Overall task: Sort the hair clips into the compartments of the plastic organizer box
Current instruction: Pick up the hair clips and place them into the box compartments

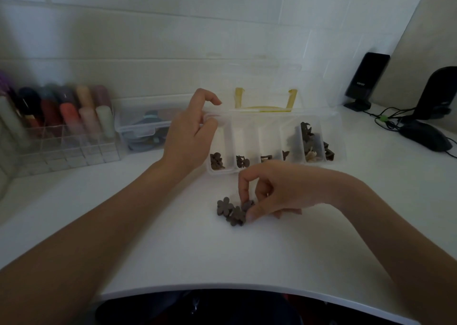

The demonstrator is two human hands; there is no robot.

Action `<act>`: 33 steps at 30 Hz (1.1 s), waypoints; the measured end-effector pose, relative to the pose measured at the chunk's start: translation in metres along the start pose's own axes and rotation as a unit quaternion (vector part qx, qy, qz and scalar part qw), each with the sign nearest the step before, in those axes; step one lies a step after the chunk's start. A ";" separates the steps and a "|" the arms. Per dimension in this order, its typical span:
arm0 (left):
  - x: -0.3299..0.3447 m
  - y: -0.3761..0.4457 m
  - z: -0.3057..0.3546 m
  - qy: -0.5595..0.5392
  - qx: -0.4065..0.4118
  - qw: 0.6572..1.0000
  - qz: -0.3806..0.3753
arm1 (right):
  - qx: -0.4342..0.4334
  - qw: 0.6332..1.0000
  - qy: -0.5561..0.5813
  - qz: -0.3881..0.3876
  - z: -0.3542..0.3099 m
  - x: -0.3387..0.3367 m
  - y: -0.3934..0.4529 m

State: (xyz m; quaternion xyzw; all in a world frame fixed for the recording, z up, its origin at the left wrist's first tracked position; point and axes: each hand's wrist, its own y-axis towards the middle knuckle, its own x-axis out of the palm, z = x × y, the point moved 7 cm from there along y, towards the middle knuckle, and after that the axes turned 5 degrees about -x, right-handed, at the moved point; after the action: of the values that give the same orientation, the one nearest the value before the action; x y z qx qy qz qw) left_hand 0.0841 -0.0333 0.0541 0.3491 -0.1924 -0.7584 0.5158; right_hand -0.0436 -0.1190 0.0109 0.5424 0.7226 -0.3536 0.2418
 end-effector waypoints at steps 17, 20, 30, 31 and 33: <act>0.000 -0.001 0.002 0.012 -0.003 1.000 0.002 | -0.197 0.889 0.066 0.409 -0.019 -0.042 -0.008; 0.002 -0.002 0.003 0.011 -0.001 1.000 0.003 | -0.220 0.865 0.065 0.447 -0.024 -0.042 -0.014; 0.009 -0.008 0.019 0.019 0.043 0.999 -0.006 | -0.233 0.802 -0.262 0.483 -0.031 -0.028 -0.002; 0.008 -0.008 0.019 0.018 0.043 0.999 -0.008 | -0.235 0.799 -0.261 0.488 -0.032 -0.028 -0.004; 0.009 -0.007 0.017 0.021 0.041 0.999 -0.013 | -0.240 0.812 -0.237 0.476 -0.034 -0.028 -0.010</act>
State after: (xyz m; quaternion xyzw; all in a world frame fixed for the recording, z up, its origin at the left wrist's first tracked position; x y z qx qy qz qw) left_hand 0.0655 -0.0400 0.0583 0.3884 -0.2080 -0.7489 0.4951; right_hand -0.0436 -0.1118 0.0556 0.6426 0.3565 -0.1279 0.6661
